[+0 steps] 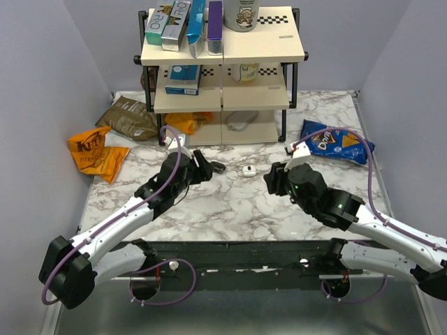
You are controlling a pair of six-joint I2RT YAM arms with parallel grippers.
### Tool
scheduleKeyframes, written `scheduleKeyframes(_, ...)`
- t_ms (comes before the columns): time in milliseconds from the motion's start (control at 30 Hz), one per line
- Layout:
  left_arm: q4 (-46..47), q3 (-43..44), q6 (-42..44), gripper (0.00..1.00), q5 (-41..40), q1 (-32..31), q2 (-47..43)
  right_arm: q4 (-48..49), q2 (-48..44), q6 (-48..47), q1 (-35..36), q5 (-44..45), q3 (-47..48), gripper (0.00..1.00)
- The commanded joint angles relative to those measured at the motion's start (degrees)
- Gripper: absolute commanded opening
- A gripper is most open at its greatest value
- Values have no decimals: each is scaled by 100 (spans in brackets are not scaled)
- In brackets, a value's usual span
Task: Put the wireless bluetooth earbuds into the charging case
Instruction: Reset both arms
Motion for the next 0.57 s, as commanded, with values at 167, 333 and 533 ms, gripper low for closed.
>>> scheduleKeyframes(167, -1748, 247, -908, 74, -1436, -45, -23, 708, -169, 272, -13, -215, -507, 57)
scheduleKeyframes(333, -1521, 81, -996, 73, -1076, -45, -171, 1211, -714, -44, -13, -646, -894, 61)
scheduleKeyframes(533, -1309, -149, -1023, 73, -1181, -45, -681, 1238, -706, -414, -13, -813, -842, 66)
